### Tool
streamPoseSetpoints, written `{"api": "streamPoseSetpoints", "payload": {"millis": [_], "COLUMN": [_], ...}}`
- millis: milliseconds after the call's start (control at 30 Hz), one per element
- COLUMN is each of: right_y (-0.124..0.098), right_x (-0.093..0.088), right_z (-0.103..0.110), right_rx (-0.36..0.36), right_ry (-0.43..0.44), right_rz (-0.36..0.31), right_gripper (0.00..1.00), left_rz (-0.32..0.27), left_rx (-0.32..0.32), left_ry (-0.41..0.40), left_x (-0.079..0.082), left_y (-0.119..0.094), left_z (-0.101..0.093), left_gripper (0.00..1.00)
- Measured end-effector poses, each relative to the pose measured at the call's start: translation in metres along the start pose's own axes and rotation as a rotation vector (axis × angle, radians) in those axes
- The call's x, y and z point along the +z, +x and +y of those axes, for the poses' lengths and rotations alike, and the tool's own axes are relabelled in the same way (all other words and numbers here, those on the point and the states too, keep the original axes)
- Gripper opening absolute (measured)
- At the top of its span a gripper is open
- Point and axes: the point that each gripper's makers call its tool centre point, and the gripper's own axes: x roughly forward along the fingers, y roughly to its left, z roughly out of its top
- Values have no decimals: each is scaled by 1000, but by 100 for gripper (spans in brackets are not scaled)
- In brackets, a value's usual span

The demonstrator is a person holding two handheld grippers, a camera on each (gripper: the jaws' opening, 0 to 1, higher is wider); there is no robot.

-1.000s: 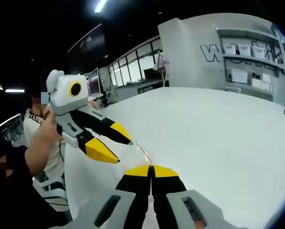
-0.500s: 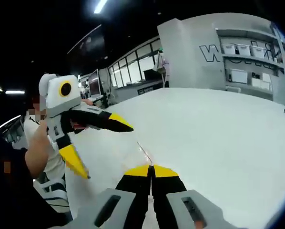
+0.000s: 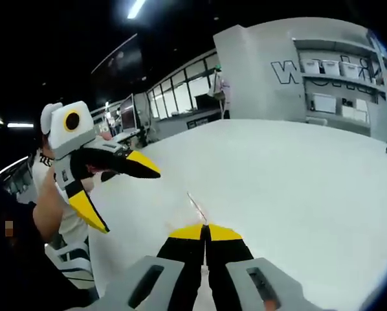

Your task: Open the resealable bag by pulling the two sides of the seal apart until the entire bag opening is separated and visibly accessible.

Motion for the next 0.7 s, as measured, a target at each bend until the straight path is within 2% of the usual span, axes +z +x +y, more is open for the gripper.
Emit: {"api": "streamPoseSetpoints", "payload": {"millis": [67,200,400,600,700], "right_y": [0,0,0,0,0], "right_x": [0,0,0,0,0], "right_z": [0,0,1,2,2], "right_rx": [0,1,3,2,1], "right_ry": [2,3,3,2,3], "right_rz": [0,-1,-2,0,-1], "right_gripper": [0,0,0,0,0], "left_rz": [-2,-2,-24,-41,-51], "left_rx": [2,8,21,24,29], "left_ry": [1,9,27,40,43], "left_x": [-1,-4,-3,-4,-4], "left_y": [0,-2,-7,-13,-14], "left_z": [-1,-2,-5,-7,-8], "left_gripper": [62,62,71,73,77]}}
